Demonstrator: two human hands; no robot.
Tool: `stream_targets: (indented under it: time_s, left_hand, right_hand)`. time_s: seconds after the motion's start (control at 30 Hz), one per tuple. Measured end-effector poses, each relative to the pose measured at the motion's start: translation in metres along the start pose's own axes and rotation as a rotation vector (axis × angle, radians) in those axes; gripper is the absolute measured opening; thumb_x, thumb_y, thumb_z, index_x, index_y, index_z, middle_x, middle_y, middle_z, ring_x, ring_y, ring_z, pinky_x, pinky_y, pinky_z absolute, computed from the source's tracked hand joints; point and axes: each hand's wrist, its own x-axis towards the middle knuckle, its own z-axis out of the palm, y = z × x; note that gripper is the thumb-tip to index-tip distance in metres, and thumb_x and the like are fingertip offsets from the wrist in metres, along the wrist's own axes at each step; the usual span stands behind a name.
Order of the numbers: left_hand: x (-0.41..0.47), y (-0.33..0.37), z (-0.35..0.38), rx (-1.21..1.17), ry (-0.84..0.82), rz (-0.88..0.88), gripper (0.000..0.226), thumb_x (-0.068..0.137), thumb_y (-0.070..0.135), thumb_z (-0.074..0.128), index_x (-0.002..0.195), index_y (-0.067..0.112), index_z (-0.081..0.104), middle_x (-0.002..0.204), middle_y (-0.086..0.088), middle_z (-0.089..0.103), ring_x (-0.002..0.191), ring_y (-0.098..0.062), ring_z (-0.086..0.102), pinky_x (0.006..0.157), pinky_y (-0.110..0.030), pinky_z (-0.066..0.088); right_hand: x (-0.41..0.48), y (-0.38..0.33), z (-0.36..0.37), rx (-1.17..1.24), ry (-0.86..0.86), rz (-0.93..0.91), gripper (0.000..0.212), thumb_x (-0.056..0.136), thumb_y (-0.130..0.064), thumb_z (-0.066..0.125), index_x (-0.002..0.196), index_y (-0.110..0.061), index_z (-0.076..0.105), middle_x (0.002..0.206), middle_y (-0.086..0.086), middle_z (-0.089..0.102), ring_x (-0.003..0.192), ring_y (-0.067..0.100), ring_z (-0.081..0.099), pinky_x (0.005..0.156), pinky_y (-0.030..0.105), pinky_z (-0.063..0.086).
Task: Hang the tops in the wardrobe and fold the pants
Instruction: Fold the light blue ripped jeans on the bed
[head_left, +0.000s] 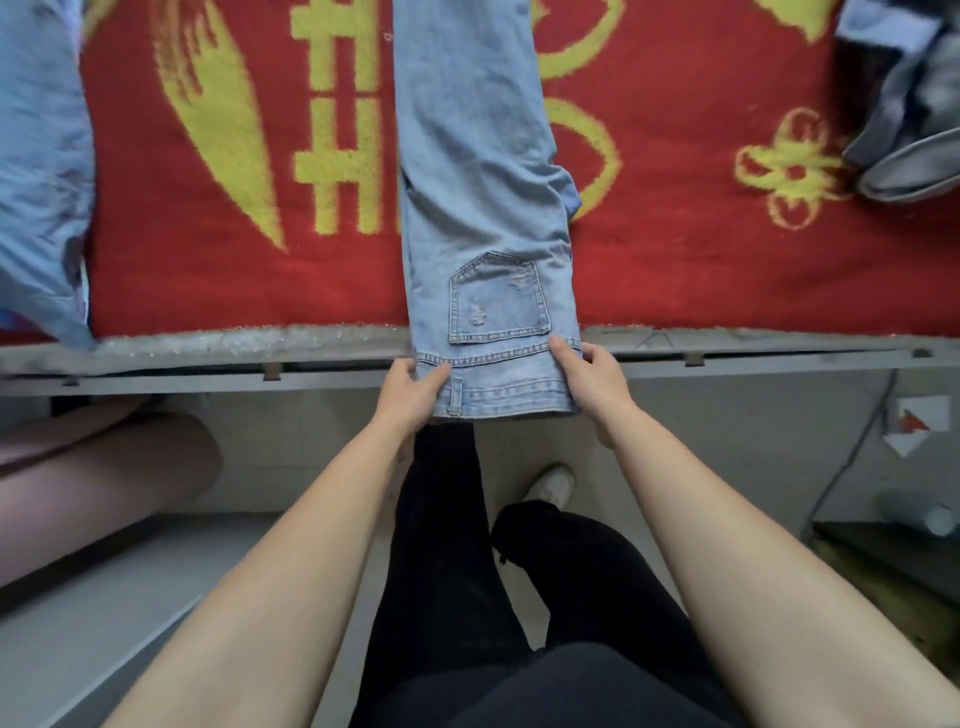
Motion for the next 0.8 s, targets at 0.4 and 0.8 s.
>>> stream_targets:
  time_s: [0.4,0.8]
  left_hand:
    - [-0.008,0.097,-0.004,0.059,0.212,0.345,0.007,0.09,0.022,0.063,0.093,0.023,0.07,0.092,0.012,0.065,0.099,-0.014,0.06,0.087,-0.028,0.046]
    - [0.156,0.189,-0.03,0.264,0.18,0.176,0.079,0.069,0.057,0.077,0.13,0.013,0.052,0.126,-0.008,0.058,0.11,-0.022,0.06,0.094,-0.04,0.051]
  right_hand:
    - [0.016,-0.074,-0.006,0.293,0.029,-0.128,0.021,0.079,-0.044,0.065,0.096,-0.035,0.073,0.105,-0.012,0.072,0.103,0.017,0.068,0.092,0.047,0.056]
    - [0.151,-0.177,0.015,-0.208,0.249,-0.156,0.043,0.09,-0.05,0.059,0.123,-0.023,0.06,0.113,0.0,0.066,0.104,0.021,0.062,0.092,0.035,0.046]
